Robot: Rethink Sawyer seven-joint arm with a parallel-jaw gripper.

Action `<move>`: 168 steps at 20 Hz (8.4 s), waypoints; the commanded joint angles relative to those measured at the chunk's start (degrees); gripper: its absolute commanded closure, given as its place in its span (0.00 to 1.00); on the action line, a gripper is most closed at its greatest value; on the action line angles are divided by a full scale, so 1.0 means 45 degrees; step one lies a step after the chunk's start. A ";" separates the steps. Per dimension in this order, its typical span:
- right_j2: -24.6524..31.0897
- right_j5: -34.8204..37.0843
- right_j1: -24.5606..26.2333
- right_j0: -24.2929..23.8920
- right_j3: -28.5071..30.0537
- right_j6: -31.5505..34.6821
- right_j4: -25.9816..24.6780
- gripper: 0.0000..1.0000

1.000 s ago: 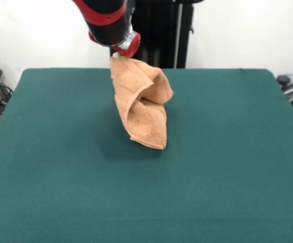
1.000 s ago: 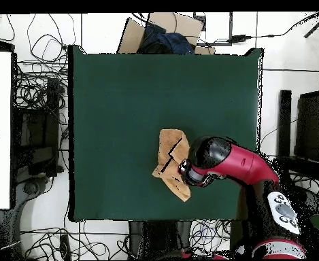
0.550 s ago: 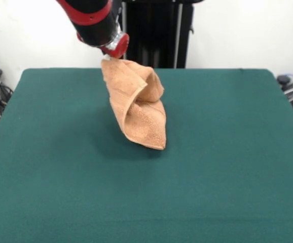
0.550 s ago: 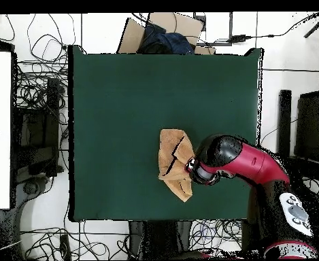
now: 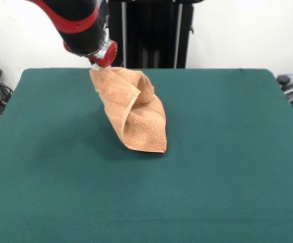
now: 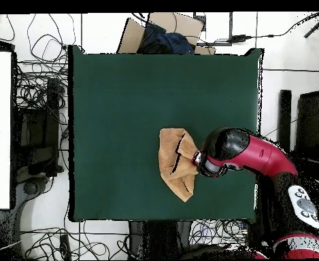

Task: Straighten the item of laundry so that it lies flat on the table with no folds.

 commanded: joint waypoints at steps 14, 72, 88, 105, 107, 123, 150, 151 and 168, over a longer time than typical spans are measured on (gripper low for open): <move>0.2598 0.1192 0.1377 -0.0990 -0.1958 -0.3938 -0.2156 1.00; 0.1741 0.1153 0.1675 -0.2271 -0.2712 -0.5627 -0.3313 1.00; 0.1901 -0.0258 0.0866 -0.3321 -0.0814 -0.5275 -0.3638 1.00; 0.1643 -0.1355 0.0386 -0.1970 0.0645 -0.3318 -0.3306 1.00; 0.1409 -0.2017 0.0230 -0.1232 0.1413 -0.1915 -0.2990 1.00; -0.0159 -0.3186 -0.0126 0.1531 0.3068 0.1092 0.0161 1.00; -0.1685 -0.3209 0.1045 0.5832 0.1293 0.4195 0.3459 1.00; -0.1750 -0.3005 0.1146 0.5957 0.1102 0.4198 0.3600 1.00; -0.2504 -0.3234 0.1708 0.8092 0.0743 0.6305 0.5110 1.00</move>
